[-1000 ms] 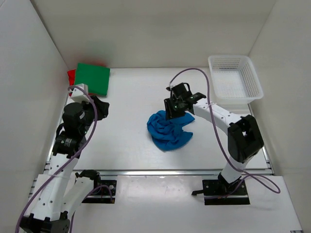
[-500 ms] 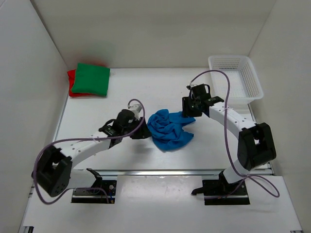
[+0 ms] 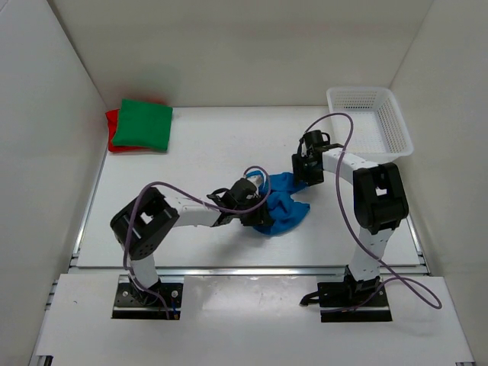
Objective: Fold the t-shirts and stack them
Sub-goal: Flatten out the tshirt
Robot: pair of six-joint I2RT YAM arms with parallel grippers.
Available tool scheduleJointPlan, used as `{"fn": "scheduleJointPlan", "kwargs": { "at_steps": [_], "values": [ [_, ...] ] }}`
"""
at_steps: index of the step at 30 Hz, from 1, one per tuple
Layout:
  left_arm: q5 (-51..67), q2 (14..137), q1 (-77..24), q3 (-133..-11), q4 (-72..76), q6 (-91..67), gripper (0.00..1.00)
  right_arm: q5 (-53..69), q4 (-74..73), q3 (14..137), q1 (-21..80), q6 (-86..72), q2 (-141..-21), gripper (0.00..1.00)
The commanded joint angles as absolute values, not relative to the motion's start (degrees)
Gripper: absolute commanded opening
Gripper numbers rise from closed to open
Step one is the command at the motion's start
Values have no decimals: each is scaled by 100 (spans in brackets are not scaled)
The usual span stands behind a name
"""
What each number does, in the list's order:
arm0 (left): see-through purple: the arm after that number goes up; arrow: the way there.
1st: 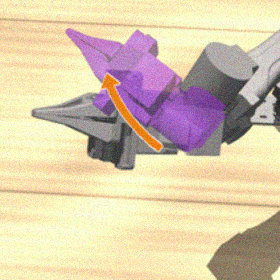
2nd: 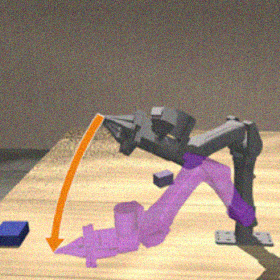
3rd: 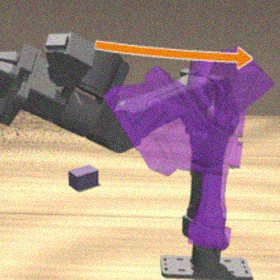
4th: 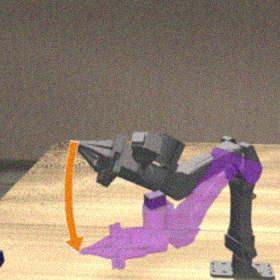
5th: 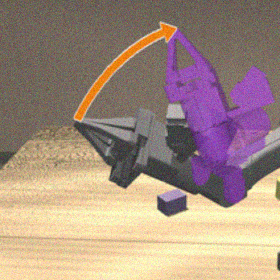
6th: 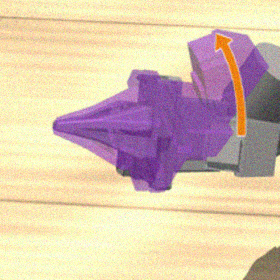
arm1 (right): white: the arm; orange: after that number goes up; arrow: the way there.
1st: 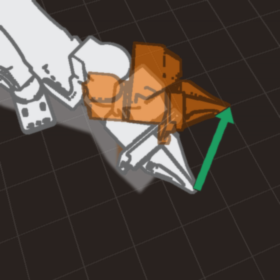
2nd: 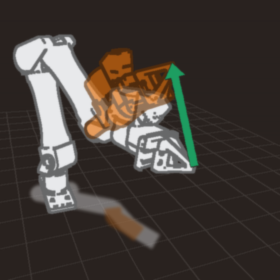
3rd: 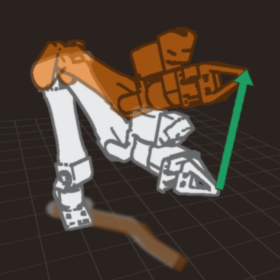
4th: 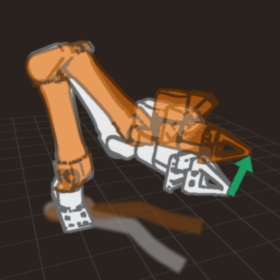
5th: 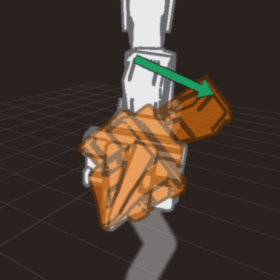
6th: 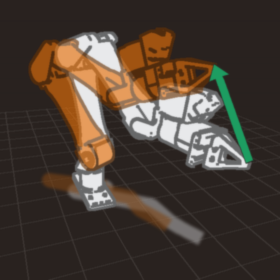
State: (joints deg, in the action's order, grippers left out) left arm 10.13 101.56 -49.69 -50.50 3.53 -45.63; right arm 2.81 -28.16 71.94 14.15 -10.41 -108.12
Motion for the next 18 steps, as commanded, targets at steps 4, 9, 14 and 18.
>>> {"fn": "scheduleJointPlan", "kwargs": {
  "at_steps": [4,9,14,18],
  "values": [
    [1503,10468,-4914,-4993,265,-4668,0,623,-3103,7410,1477,-905,-10838,0],
    [898,9688,-3932,-4826,-911,-3763,0,711,-3050,7514,1318,-985,-9505,0],
    [739,8502,-2061,-4640,-1748,-2876,0,1124,-2533,7691,1362,-1168,-7789,0],
    [546,7639,-1056,-5009,-2441,-2330,0,1353,-1986,7401,1520,-1397,-6734,0]
  ]
}}
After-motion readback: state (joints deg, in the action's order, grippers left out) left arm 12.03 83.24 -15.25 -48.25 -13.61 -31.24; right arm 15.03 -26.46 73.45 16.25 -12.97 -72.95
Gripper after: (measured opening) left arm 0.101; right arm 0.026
